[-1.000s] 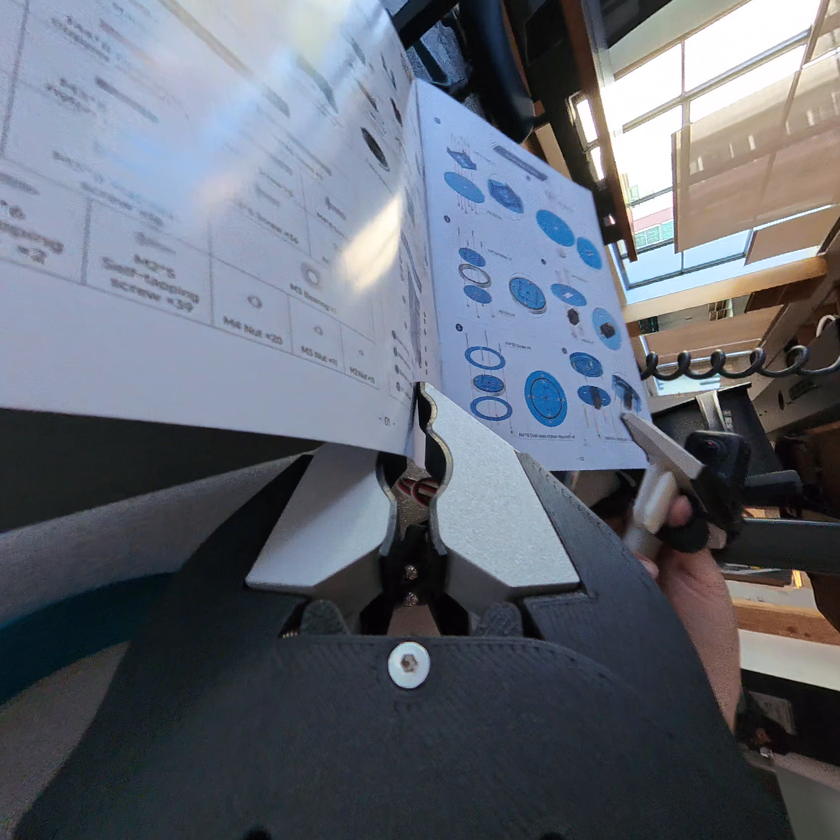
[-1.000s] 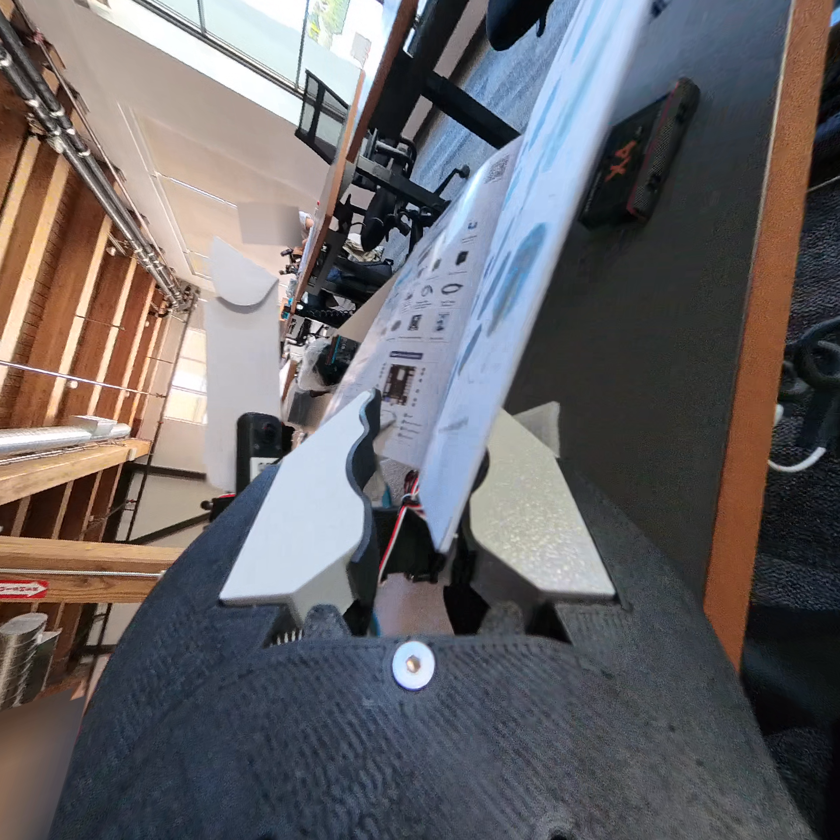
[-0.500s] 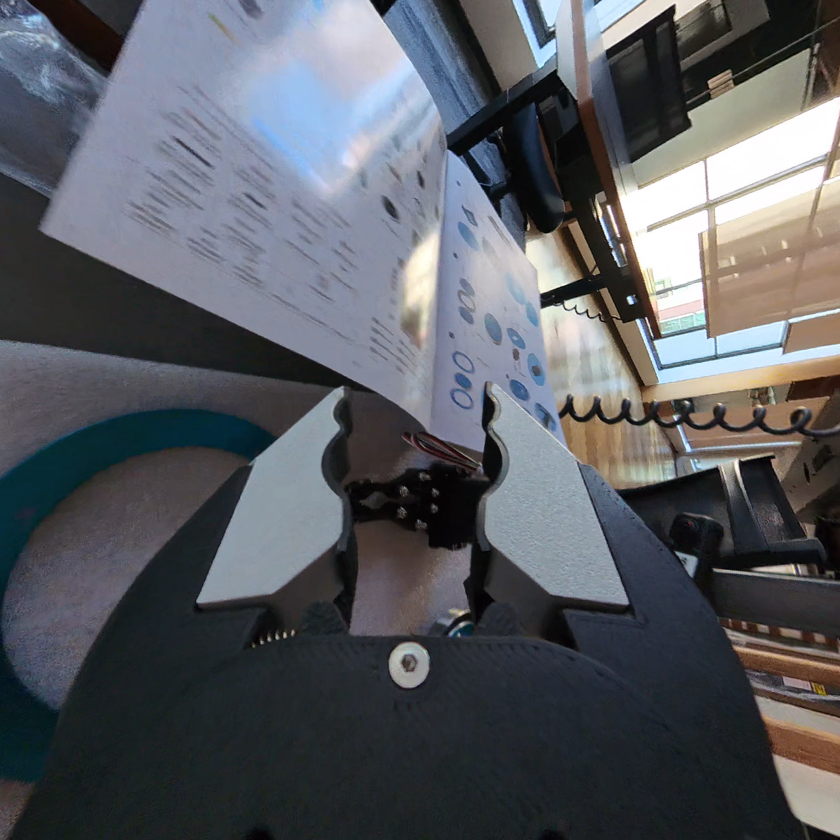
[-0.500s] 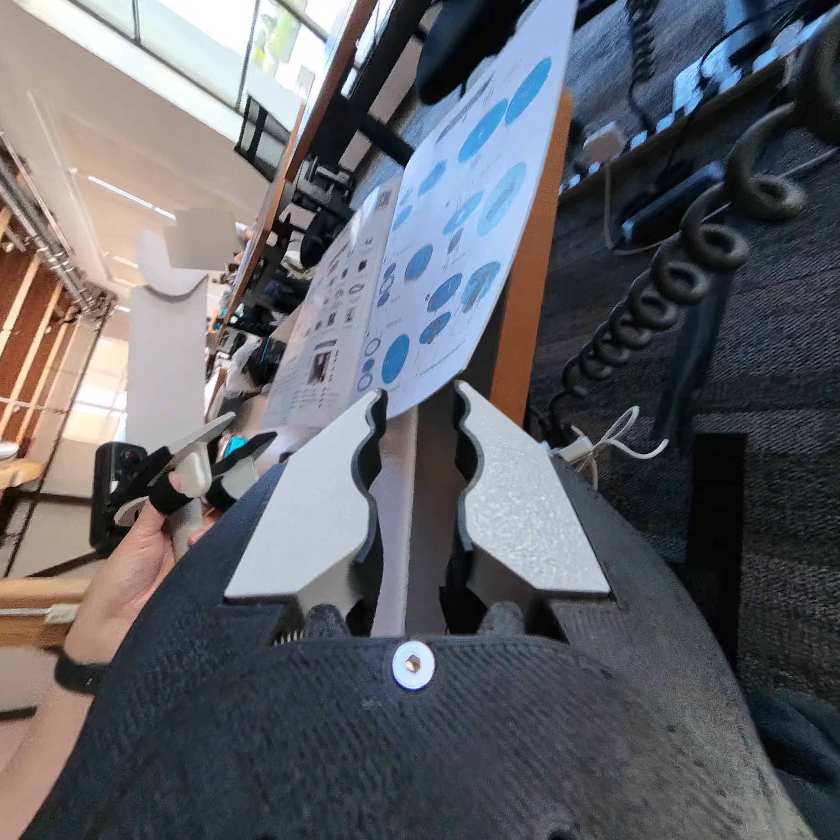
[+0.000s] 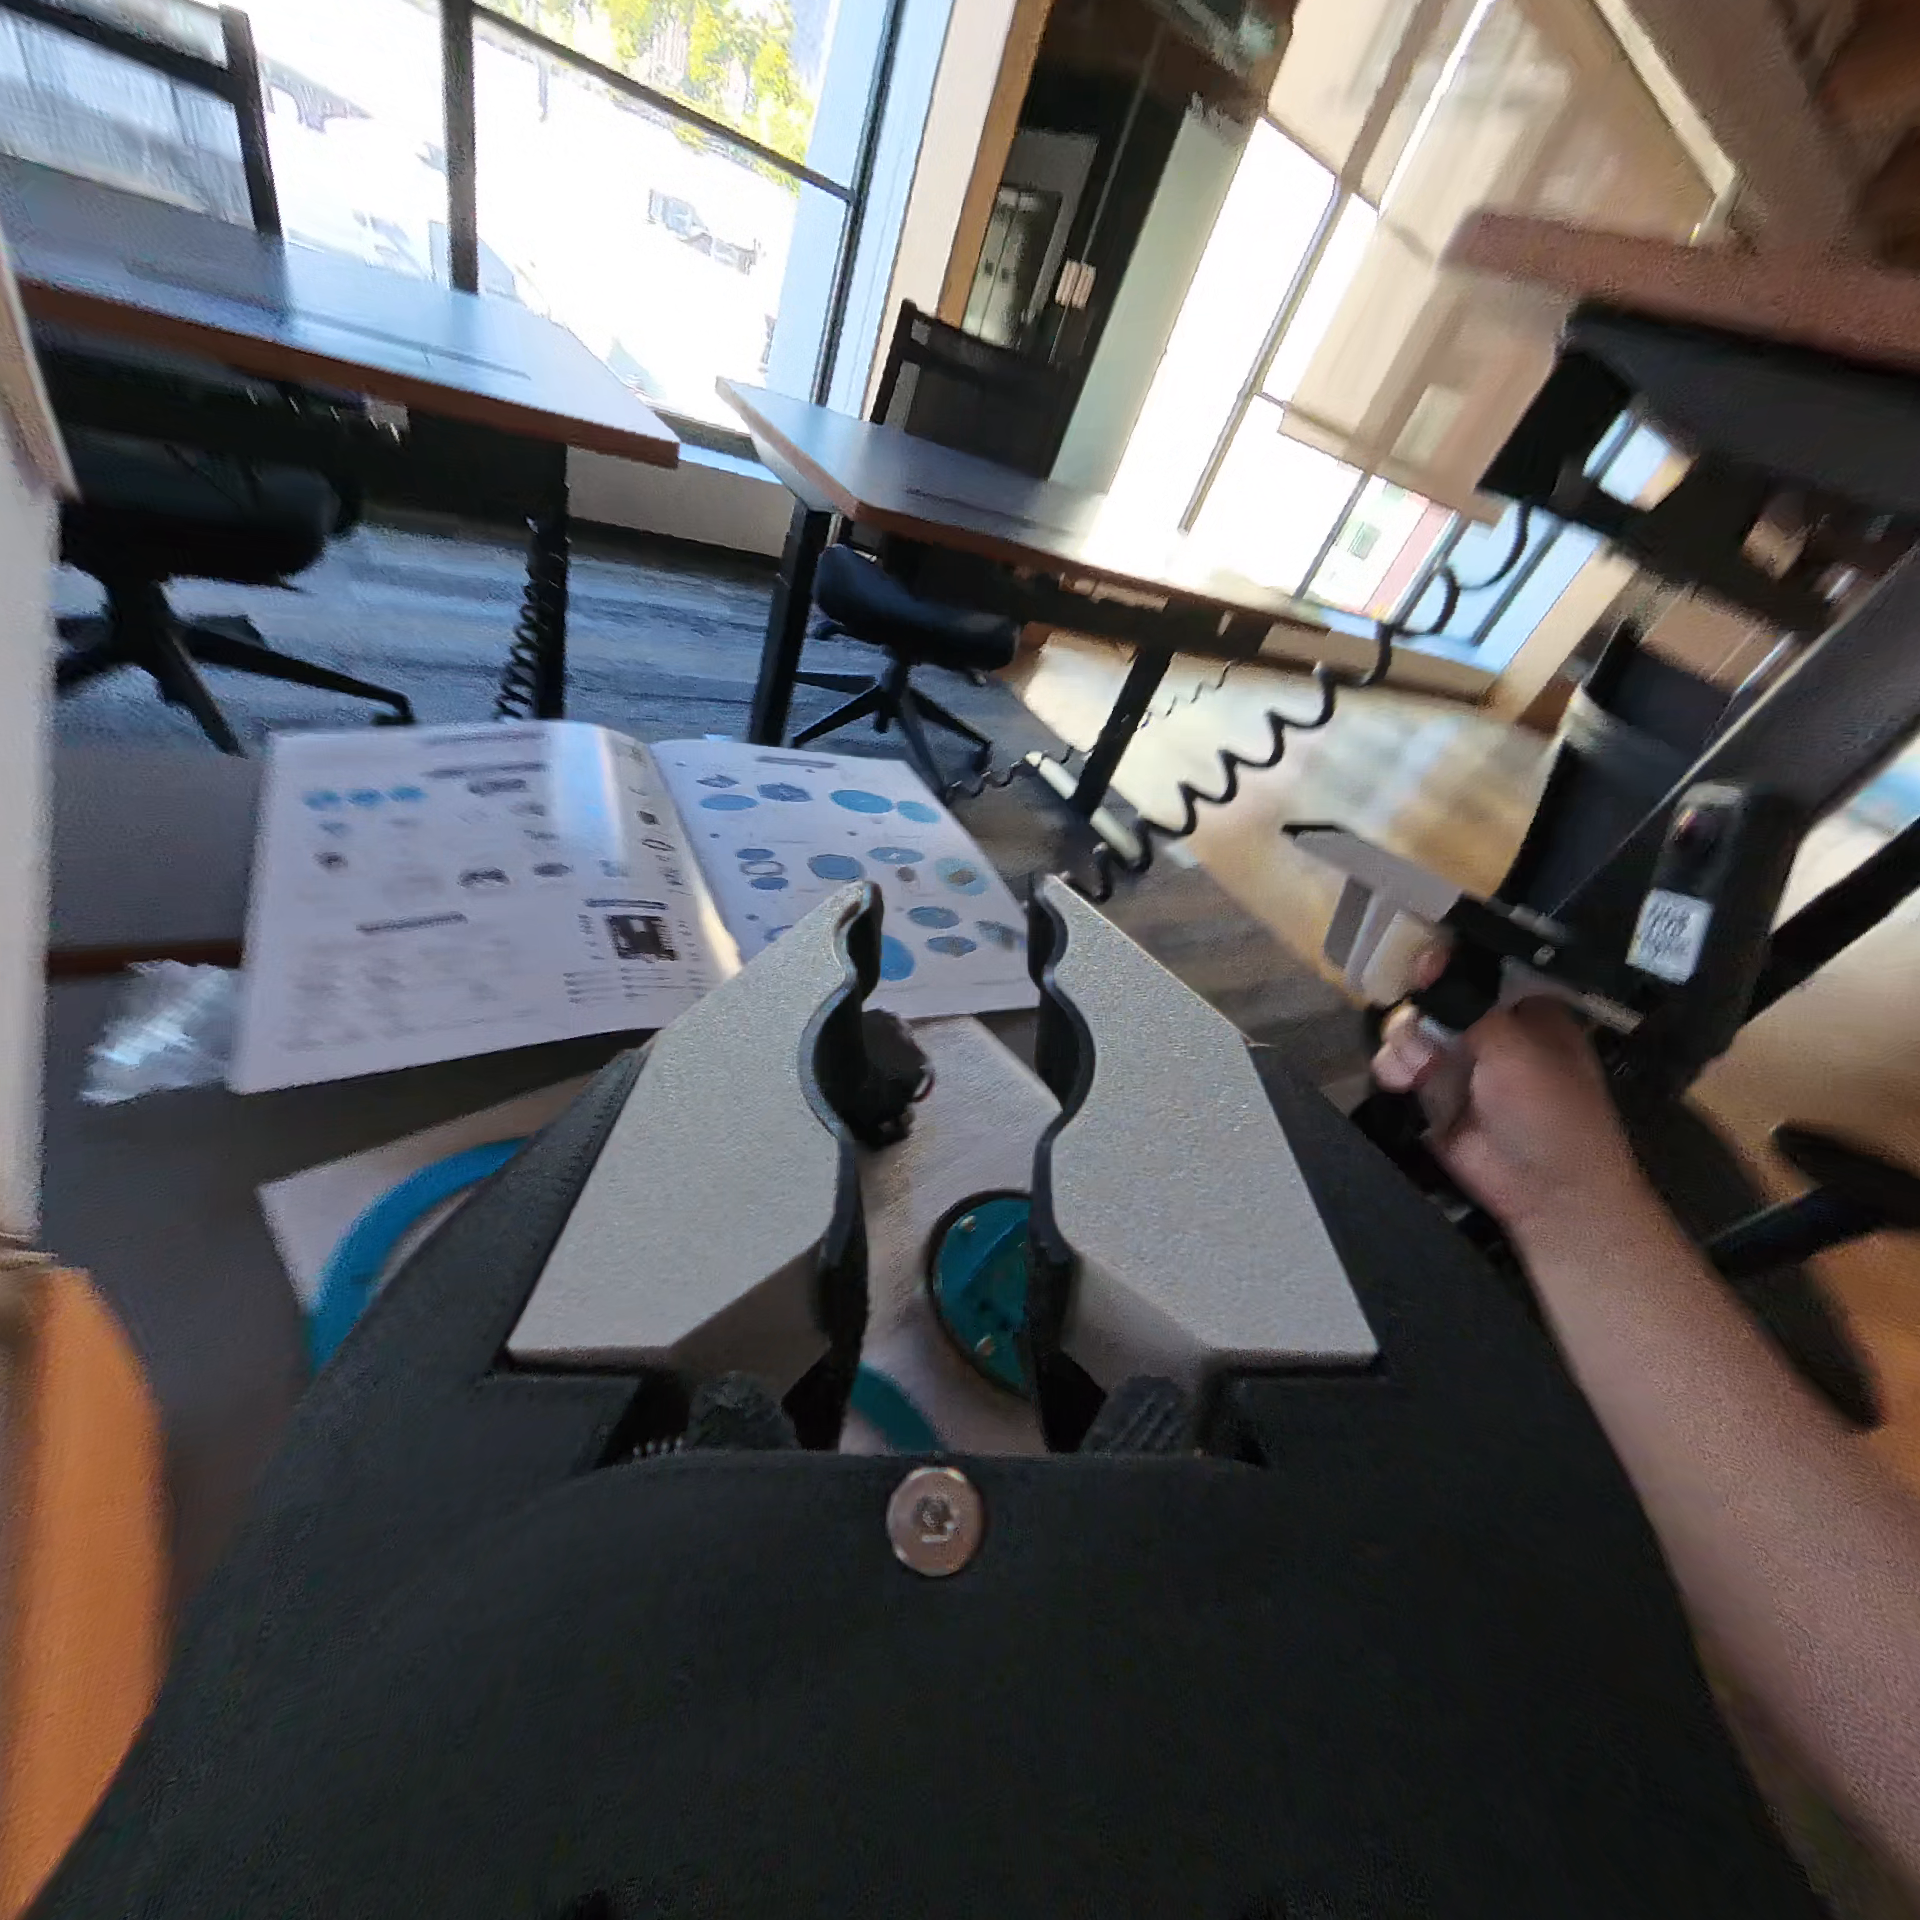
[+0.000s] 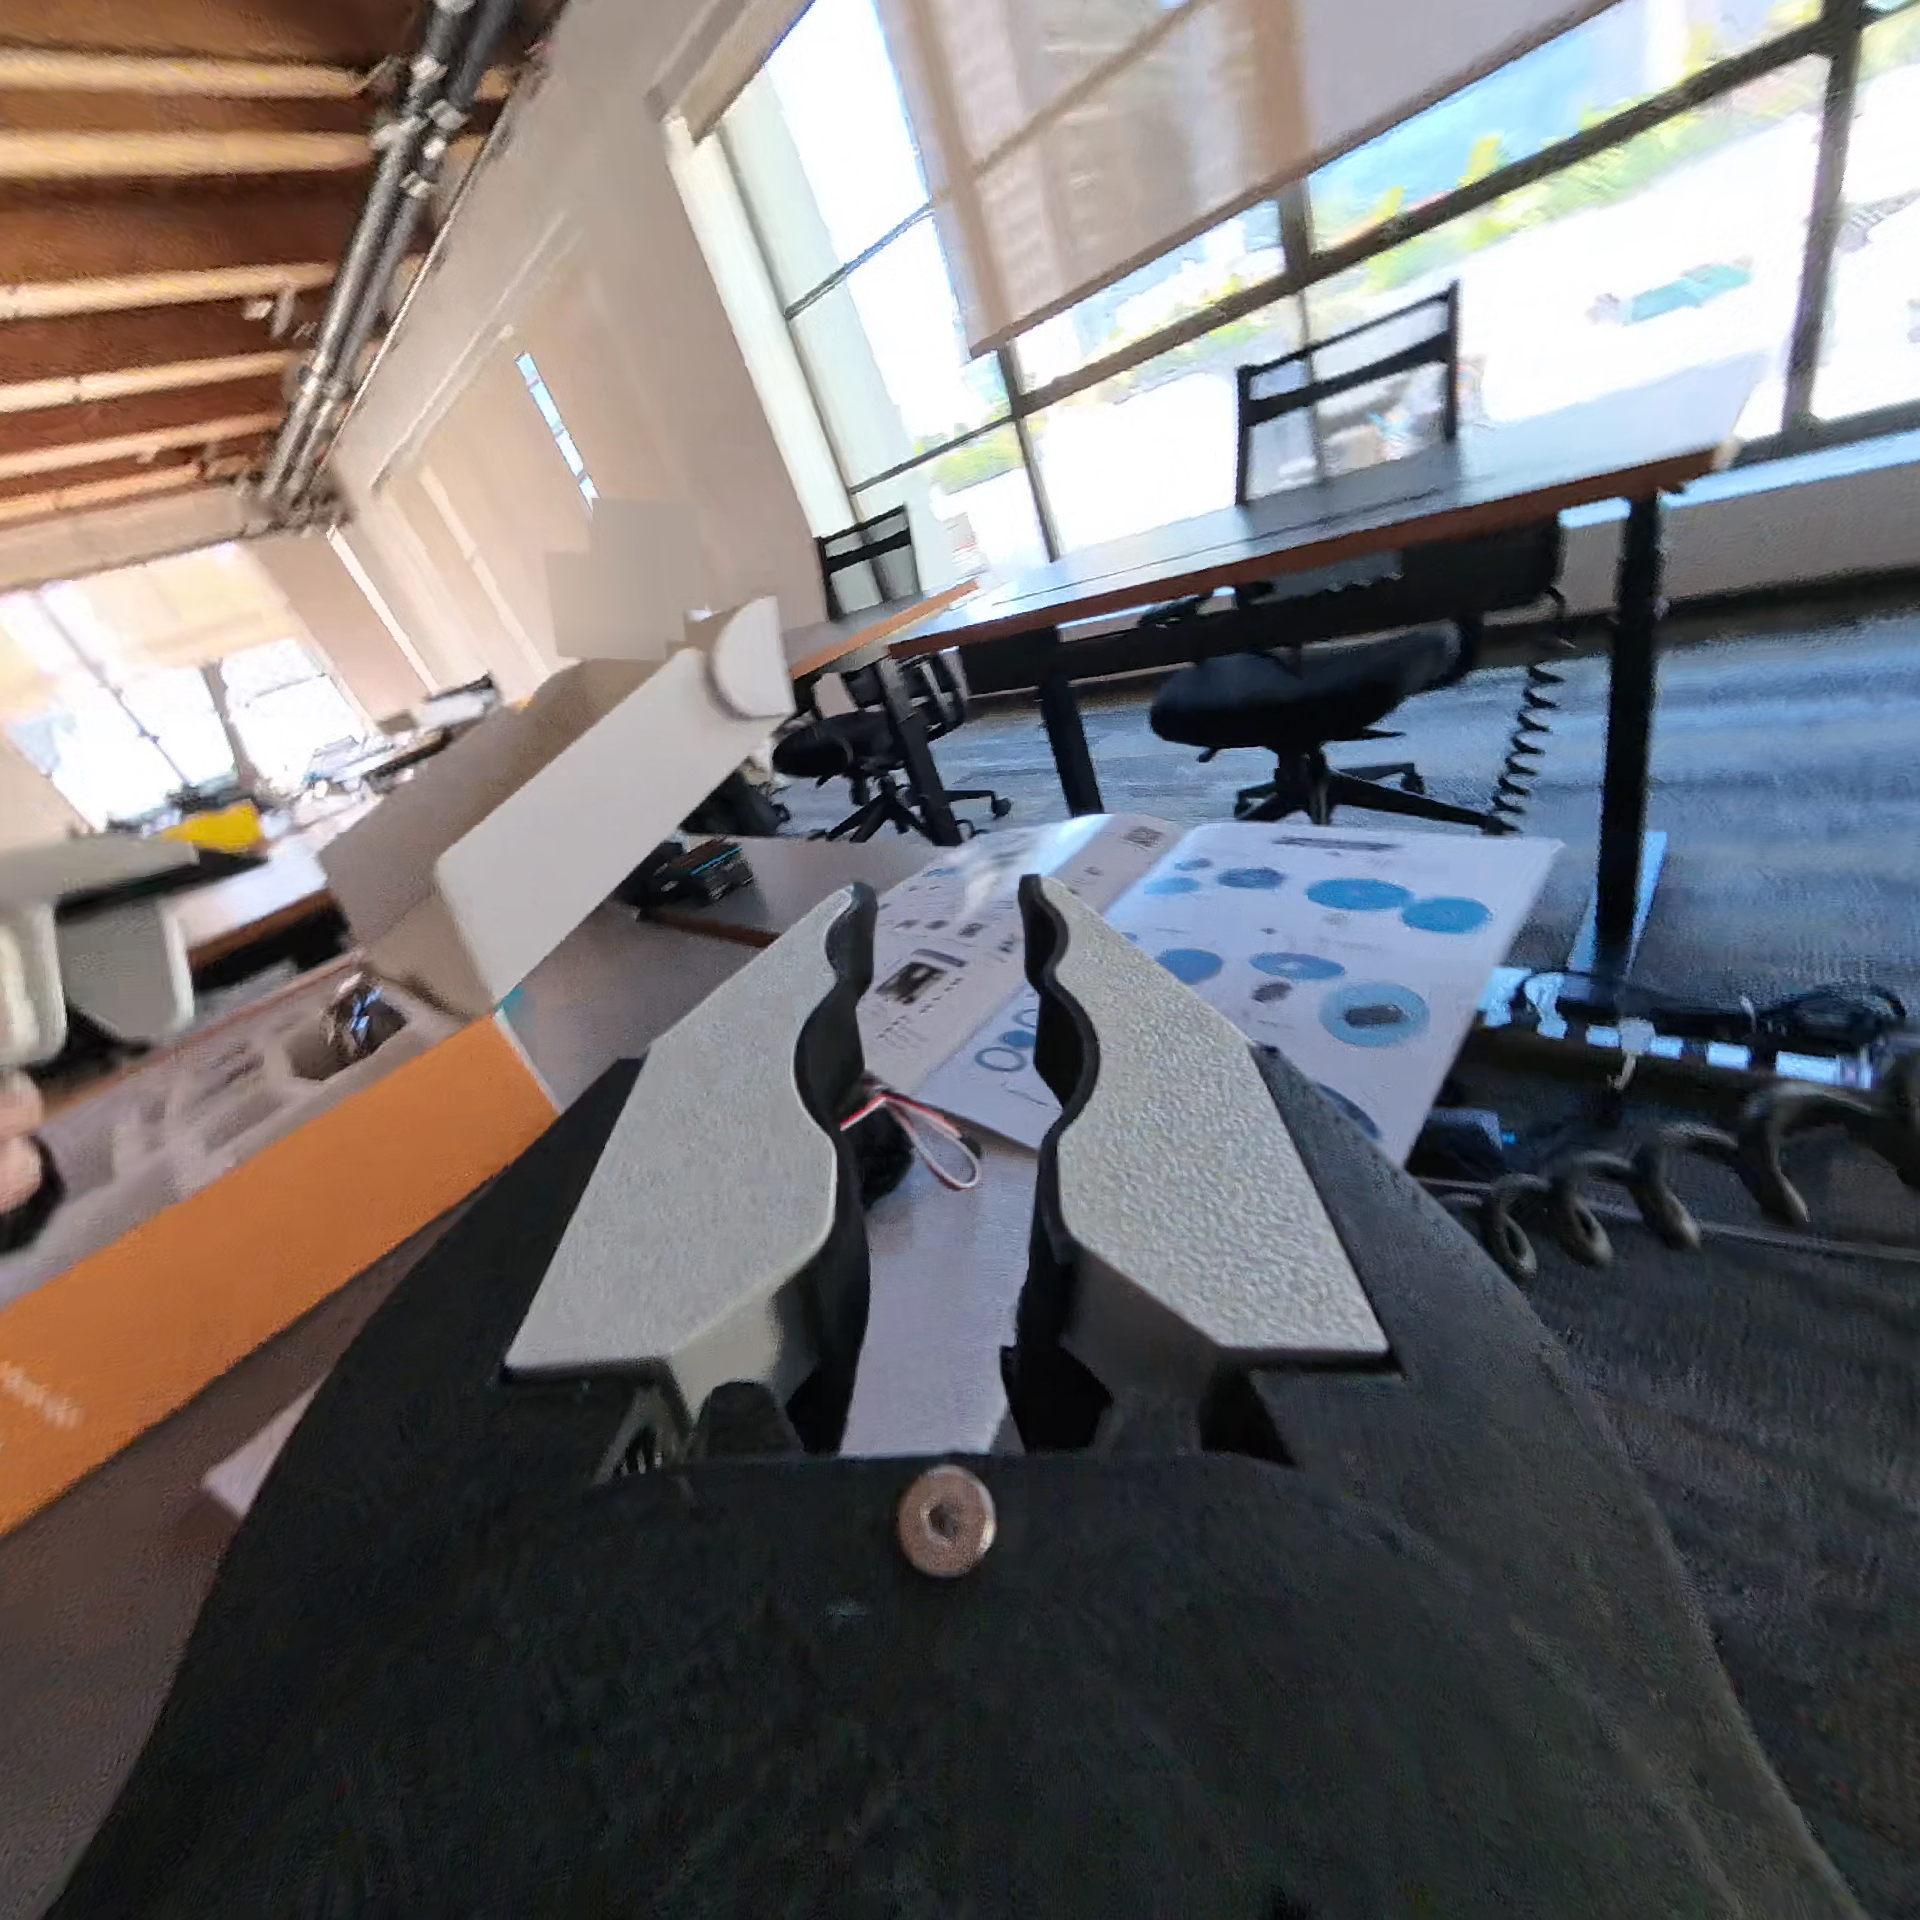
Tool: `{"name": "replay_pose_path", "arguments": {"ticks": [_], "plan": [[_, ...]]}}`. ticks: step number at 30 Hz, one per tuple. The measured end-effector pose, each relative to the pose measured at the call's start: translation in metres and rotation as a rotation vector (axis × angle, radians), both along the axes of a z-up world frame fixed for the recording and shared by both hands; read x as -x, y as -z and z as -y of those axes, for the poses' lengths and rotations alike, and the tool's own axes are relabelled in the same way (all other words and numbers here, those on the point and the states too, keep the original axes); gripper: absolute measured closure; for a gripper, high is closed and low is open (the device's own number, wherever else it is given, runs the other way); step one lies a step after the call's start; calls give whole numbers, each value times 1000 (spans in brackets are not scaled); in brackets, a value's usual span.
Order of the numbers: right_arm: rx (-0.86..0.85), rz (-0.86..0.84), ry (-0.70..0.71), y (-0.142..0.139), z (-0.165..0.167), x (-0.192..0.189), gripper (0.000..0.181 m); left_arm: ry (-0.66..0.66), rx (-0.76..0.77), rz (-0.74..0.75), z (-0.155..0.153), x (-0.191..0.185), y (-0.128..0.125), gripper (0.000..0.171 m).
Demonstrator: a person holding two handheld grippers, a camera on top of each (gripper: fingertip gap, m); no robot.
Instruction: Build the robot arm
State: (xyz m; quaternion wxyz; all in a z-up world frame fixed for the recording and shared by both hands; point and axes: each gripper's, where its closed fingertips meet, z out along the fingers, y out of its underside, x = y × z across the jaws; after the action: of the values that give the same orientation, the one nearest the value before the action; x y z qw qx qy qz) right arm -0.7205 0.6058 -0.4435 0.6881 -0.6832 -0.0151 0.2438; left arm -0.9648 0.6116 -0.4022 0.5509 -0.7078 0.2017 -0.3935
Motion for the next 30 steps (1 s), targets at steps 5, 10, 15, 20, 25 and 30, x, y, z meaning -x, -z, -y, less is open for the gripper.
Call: {"name": "replay_pose_path", "arguments": {"ticks": [5, 10, 15, 20, 25, 30], "plan": [[-21, 50, -137, -16, 33, 41, 146, 6, -181, -266, 37, 34, -17, 143], [20, 92, -213, -14, 69, 70, 141, 232, -196, -277, 72, 29, -17, 142], [155, 681, -482, 80, 140, 136, 142, 559, 0, -485, 132, 31, 56, 147], [164, 1186, -486, 156, 149, 140, 147, 524, -183, -975, 160, 56, 154, 135], [182, 1261, -493, 167, 134, 139, 146, 431, -300, -1247, 147, 60, 204, 140], [119, 1379, -484, 169, 131, 142, 158, 304, -496, -1398, 127, 66, 215, 161]]}}
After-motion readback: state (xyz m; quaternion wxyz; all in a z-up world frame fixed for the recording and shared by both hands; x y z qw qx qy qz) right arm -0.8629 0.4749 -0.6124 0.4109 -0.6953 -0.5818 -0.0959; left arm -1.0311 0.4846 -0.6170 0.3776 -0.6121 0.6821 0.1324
